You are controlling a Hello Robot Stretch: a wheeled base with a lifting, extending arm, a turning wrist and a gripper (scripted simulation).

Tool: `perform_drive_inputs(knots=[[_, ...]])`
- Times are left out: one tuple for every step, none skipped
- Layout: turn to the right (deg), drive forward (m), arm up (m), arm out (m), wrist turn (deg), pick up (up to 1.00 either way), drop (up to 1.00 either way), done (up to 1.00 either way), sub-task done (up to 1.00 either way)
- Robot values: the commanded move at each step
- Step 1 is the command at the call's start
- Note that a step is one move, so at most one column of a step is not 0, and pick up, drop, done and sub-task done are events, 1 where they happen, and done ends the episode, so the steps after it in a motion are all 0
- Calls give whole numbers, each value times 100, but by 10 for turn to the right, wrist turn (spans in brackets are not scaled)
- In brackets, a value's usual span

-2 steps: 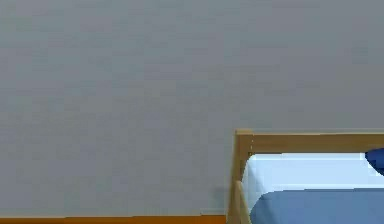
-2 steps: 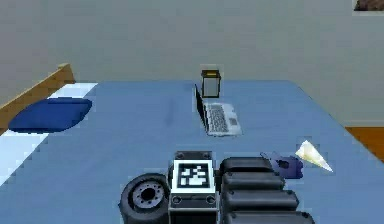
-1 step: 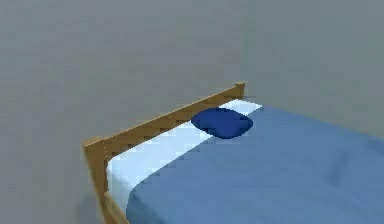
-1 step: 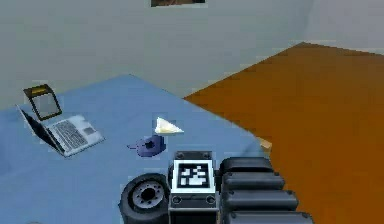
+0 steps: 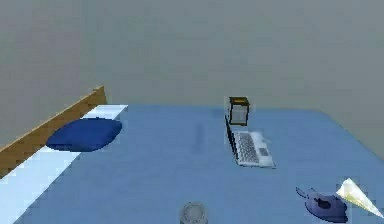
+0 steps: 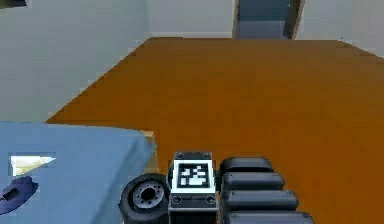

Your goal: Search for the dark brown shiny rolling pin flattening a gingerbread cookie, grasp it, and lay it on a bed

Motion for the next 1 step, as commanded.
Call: perform_drive_inputs(knots=[[-450, 0, 0, 0, 0, 0, 0, 0, 0]])
